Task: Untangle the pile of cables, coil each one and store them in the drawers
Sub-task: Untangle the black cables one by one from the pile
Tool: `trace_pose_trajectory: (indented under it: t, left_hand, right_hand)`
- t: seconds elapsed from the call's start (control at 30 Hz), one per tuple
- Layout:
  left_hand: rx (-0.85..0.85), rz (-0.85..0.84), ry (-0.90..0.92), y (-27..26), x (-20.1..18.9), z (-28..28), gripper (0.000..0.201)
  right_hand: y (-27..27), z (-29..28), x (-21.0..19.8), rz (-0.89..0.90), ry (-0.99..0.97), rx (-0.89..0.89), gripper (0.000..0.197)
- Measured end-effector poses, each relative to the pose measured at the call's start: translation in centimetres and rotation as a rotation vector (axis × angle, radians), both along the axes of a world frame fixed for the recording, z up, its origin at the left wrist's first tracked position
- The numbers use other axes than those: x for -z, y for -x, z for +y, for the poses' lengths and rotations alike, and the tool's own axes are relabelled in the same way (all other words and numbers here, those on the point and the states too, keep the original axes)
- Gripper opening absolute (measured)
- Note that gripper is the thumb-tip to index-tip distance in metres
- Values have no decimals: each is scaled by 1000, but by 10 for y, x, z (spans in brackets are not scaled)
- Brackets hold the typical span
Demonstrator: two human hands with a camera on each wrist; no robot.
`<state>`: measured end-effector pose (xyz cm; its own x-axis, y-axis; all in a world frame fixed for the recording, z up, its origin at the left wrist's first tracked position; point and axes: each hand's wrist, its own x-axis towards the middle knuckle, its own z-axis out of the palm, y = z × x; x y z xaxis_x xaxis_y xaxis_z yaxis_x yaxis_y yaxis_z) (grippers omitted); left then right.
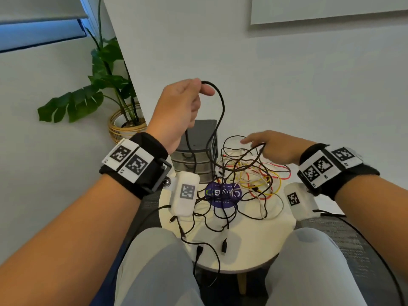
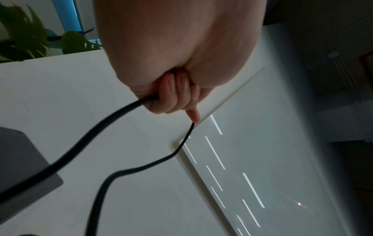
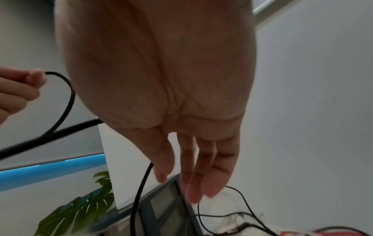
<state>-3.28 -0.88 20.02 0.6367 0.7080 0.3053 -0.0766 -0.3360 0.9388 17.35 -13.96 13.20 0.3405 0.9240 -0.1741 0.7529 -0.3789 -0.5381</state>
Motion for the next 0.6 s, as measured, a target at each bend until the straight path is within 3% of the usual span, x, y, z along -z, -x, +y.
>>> trace_pose_trajectory:
  t: [0.07, 0.13, 0.2, 0.27, 0.3, 0.37, 0.43, 0.53, 0.6]
  left_hand:
    - [22, 102, -75, -4, -1, -1, 38]
    - [64, 198, -148, -7, 2, -5, 39]
    - [92, 267, -235, -11, 5, -11, 39]
    - [103, 275, -263, -12, 7, -16, 36]
    - [110, 255, -219, -11, 9, -16, 33]
    - [147, 187, -39, -4, 17, -10, 26]
    - [200, 175, 43, 5, 33, 0, 29]
    - [239, 318, -31, 14, 61, 7, 37]
    - [210, 399, -53, 14, 77, 10, 36]
  right_hand:
    - [10, 1, -16, 29, -141, -52, 79]
    - [26, 4, -32, 310, -341, -133, 76]
    - [41, 12, -42, 551, -451, -192, 58]
    - [53, 17, -50, 492, -468, -186, 25]
    - [55, 17, -56, 403, -466, -157, 20]
    - [47, 16, -62, 330, -504, -83, 31]
    - [36, 12, -69, 481, -660, 18, 34]
    - [22, 7, -79, 799, -985, 271, 32]
    - [15, 4, -79, 884, -1087, 388, 30]
